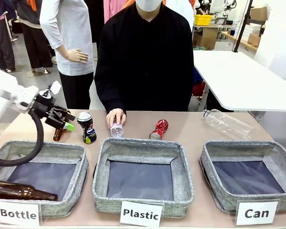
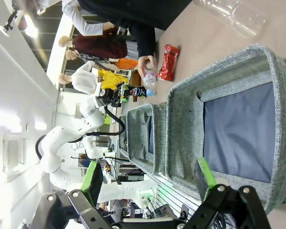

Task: Sort the can waste into the basket.
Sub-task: Pick up the can waste from the table and place it in the right Fabric basket.

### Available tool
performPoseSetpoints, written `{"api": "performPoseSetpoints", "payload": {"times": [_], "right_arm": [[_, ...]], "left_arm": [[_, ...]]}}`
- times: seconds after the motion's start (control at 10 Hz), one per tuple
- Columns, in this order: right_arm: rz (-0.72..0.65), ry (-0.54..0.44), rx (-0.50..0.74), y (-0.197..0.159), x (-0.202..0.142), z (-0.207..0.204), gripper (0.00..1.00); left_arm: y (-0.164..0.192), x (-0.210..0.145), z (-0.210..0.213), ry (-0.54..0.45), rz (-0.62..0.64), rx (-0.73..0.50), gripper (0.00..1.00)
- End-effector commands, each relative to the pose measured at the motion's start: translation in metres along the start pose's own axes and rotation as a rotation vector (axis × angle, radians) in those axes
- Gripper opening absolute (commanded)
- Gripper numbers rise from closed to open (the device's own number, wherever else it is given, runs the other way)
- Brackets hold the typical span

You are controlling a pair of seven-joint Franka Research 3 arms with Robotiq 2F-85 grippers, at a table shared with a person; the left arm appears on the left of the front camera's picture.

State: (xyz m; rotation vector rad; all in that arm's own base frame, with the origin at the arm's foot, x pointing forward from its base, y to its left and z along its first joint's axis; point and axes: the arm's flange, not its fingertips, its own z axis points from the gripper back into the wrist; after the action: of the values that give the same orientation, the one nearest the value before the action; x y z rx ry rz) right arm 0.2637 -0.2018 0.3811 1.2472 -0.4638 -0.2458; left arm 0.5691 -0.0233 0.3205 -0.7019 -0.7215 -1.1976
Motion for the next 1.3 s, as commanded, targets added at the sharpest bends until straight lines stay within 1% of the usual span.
{"api": "performPoseSetpoints", "payload": {"times": [0.0, 0.1, 0.2, 0.3, 0.5, 0.7, 0.9, 1.0, 1.2], "right_arm": [[0.027, -0.011, 0.021, 0.001, 0.002, 0.0, 1.0], [0.027, -0.011, 0.021, 0.001, 0.002, 0.0, 1.0], [0.027, -0.011, 0.021, 0.001, 0.002, 0.0, 1.0], [0.027, -0.011, 0.021, 0.001, 0.002, 0.0, 1.0], [0.027, -0.011, 0.021, 0.001, 0.002, 0.0, 1.0], [0.027, -0.011, 0.021, 0.001, 0.002, 0.0, 1.0], [0.027, -0.011, 0.021, 0.001, 0.002, 0.0, 1.0], [0.027, -0.011, 0.021, 0.001, 0.002, 0.0, 1.0], [0.027, -0.011, 0.021, 0.001, 0.002, 0.0, 1.0]], "left_arm": [[-0.008, -0.004, 0.02, 0.0, -0.026, 0.006, 1.0], [-0.017, -0.006, 0.061, -0.052, -0.032, 0.048, 1.0], [-0.029, -0.011, 0.101, -0.135, -0.036, 0.111, 1.0], [-0.04, -0.017, 0.134, -0.192, -0.042, 0.168, 1.0], [-0.068, -0.039, 0.184, -0.251, -0.037, 0.261, 1.0], [-0.088, -0.066, 0.228, -0.312, 0.004, 0.337, 1.0], [-0.105, -0.09, 0.253, -0.409, 0.028, 0.402, 1.0], [-0.109, -0.094, 0.256, -0.429, 0.021, 0.396, 1.0], [-0.103, -0.09, 0.25, -0.414, 0.028, 0.383, 1.0]]}}
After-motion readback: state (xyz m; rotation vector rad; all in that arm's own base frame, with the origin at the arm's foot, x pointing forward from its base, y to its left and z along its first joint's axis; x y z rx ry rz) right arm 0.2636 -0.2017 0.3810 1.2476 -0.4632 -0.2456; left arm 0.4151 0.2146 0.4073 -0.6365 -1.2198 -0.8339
